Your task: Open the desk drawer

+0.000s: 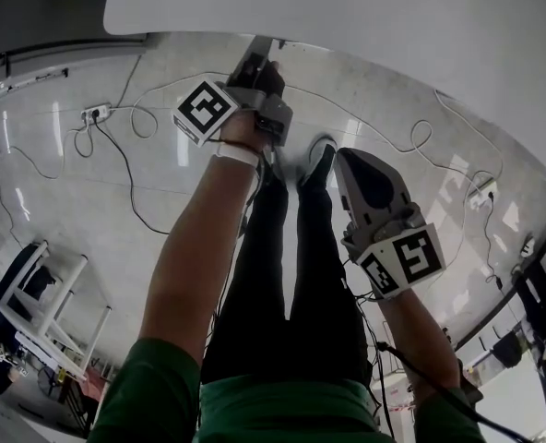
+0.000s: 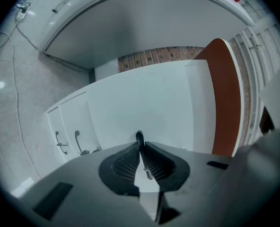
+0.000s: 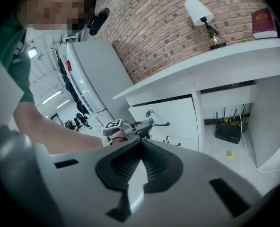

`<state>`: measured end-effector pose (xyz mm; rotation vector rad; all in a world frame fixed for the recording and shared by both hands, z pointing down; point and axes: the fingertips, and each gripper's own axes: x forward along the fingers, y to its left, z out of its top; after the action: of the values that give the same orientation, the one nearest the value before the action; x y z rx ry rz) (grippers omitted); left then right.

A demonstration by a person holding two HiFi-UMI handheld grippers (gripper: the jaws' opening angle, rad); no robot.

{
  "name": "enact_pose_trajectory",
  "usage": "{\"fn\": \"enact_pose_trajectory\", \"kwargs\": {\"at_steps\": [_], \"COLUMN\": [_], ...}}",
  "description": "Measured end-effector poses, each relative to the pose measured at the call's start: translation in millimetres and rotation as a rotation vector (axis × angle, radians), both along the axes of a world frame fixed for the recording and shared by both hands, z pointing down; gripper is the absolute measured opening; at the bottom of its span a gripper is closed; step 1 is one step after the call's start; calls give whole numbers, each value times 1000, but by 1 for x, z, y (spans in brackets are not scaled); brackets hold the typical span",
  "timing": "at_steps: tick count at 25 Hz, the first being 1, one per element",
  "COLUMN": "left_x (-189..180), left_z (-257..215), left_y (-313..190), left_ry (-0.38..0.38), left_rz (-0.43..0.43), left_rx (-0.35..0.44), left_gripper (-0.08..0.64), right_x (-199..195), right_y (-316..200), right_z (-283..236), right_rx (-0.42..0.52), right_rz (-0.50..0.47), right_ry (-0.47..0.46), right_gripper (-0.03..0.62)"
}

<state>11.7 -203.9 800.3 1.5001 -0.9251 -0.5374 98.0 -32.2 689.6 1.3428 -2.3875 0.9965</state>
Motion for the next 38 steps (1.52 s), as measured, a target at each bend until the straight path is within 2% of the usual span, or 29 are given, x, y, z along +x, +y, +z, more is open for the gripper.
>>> {"fn": "enact_pose_trajectory", "kwargs": {"at_steps": [7, 23, 33, 38], "left_x": [-14, -48, -50, -50], "left_z": [0, 5, 37, 48], "left_y": [22, 115, 129, 133], "left_ry": [2, -22, -93, -89], "left_rz": [-16, -17, 40, 25], "left_rx": [-25, -115, -178, -199], "left_gripper": [32, 31, 32, 31], "right_x": [-10, -35, -35, -28], "right_y": [-4, 2, 5, 5], "right_z": [-12, -45, -40, -32], "right_rx": [19, 56, 41, 23], "right_rz": [-26, -73, -80, -60], "right_ry": [-1, -2, -7, -9], "right_gripper": [0, 0, 0, 0]}}
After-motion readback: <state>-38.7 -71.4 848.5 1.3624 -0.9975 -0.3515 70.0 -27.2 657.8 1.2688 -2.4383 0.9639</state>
